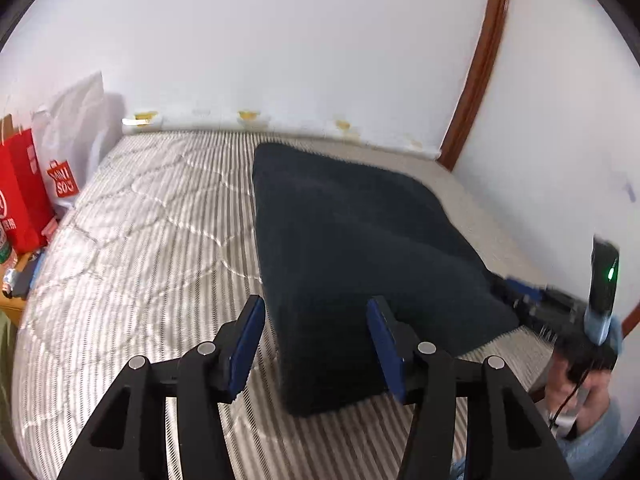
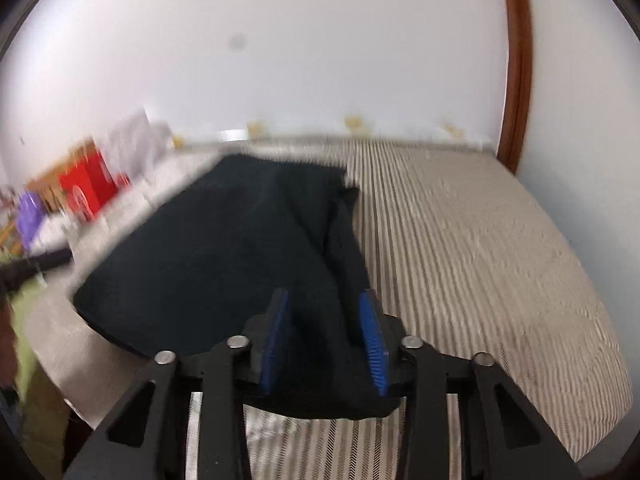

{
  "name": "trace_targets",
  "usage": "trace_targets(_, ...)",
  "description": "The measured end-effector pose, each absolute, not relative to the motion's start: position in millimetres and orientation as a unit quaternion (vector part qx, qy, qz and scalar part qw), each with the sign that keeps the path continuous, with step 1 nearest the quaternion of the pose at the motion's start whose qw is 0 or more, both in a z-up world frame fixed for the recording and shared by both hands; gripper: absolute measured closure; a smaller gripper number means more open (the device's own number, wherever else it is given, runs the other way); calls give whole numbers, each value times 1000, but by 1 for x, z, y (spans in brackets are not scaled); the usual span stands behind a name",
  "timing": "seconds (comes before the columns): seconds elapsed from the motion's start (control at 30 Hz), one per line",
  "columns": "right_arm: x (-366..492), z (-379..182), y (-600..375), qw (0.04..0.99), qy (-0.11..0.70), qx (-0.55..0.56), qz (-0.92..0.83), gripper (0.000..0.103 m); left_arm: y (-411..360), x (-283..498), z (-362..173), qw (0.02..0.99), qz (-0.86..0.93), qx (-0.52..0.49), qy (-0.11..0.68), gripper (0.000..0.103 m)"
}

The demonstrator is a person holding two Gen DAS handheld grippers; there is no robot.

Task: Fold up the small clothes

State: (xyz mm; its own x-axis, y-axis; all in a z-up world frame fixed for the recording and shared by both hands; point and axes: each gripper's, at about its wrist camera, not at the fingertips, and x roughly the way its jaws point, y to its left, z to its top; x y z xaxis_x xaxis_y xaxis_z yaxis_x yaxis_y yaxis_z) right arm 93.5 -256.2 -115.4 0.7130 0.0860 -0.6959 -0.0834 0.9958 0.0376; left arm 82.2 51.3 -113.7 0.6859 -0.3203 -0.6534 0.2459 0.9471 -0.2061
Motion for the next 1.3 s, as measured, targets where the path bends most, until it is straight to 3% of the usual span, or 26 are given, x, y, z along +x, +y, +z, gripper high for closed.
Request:
trace_targets(0.13,91,-135,-262,914,404,2,37,73,44,93,-141,907,-149,-29,393,52)
trace_targets(0.3,104,-100,-278,913,404,5,57,70,49,101,-140,894,-169,-30,415,49)
trace_targets(0.47,174,-73,-270,907,413,9,77,69,54,126,-122,901,-161,-36,401,49)
trace_targets(0.73,262,-110,-256,866,483,50,119,69,50,167,-126,897,-161,-44,410,49)
trace_targets(0.77,268,-117,-254,860,494,48,117,74,49,170,-126,896,-162,-44,411,49)
trace_targets(0.8,273,-122,-251,859,496,43,119,89,47,174,-127,895,-163,-42,414,49)
trace_targets(0.9,268,-113,-244,875,460,-3,147,101,41,179,-131,891,-164,-35,421,49)
trace_targets(0.97,262,-94,-253,896,414,-23,158,101,37,182,-133,889,-165,-29,426,48)
trace_targets(1.13,299,-124,-266,868,482,-10,121,101,28,184,-132,892,-161,-14,422,48)
trace_targets(1.3,293,-118,-264,876,472,-26,99,94,27,191,-131,891,-156,-15,426,49)
